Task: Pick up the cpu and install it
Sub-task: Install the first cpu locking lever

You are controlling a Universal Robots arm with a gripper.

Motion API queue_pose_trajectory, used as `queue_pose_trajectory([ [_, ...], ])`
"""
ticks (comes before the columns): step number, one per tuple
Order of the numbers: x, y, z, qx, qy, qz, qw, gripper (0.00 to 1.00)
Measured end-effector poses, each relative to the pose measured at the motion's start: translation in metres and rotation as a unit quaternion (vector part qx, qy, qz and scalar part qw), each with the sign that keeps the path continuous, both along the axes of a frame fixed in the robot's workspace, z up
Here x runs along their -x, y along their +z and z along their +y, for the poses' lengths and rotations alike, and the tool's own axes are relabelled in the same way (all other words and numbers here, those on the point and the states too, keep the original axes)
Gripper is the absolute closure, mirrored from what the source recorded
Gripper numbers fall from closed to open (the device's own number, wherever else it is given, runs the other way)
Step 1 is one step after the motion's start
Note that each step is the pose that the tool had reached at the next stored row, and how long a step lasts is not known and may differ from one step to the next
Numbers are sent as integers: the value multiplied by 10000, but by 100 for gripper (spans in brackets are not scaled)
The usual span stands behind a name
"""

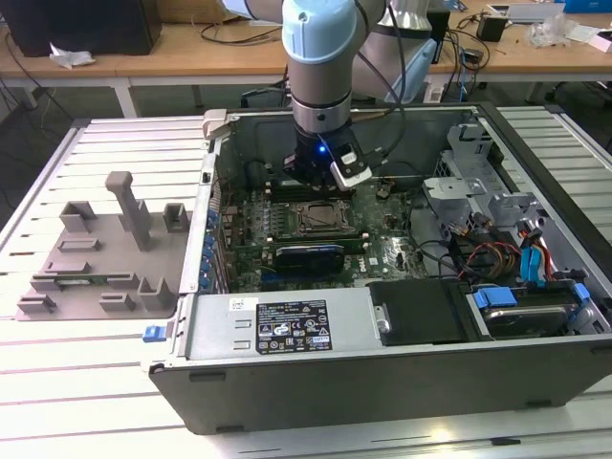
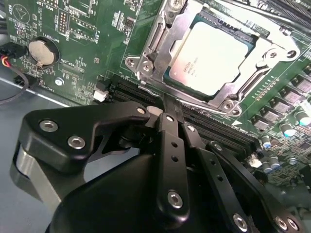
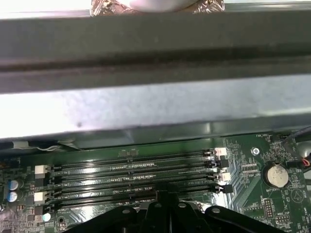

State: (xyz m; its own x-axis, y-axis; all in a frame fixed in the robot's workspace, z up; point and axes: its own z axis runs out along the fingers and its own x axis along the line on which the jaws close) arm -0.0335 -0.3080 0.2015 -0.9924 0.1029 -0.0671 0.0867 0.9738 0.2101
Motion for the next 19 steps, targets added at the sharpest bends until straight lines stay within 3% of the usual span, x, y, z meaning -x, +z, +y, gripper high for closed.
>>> queue_pose_trajectory([
  [5,0,-18,-3,44,-46,-14,10000,89],
  [19,4,61,-1,43,-135,-28,9999,89],
])
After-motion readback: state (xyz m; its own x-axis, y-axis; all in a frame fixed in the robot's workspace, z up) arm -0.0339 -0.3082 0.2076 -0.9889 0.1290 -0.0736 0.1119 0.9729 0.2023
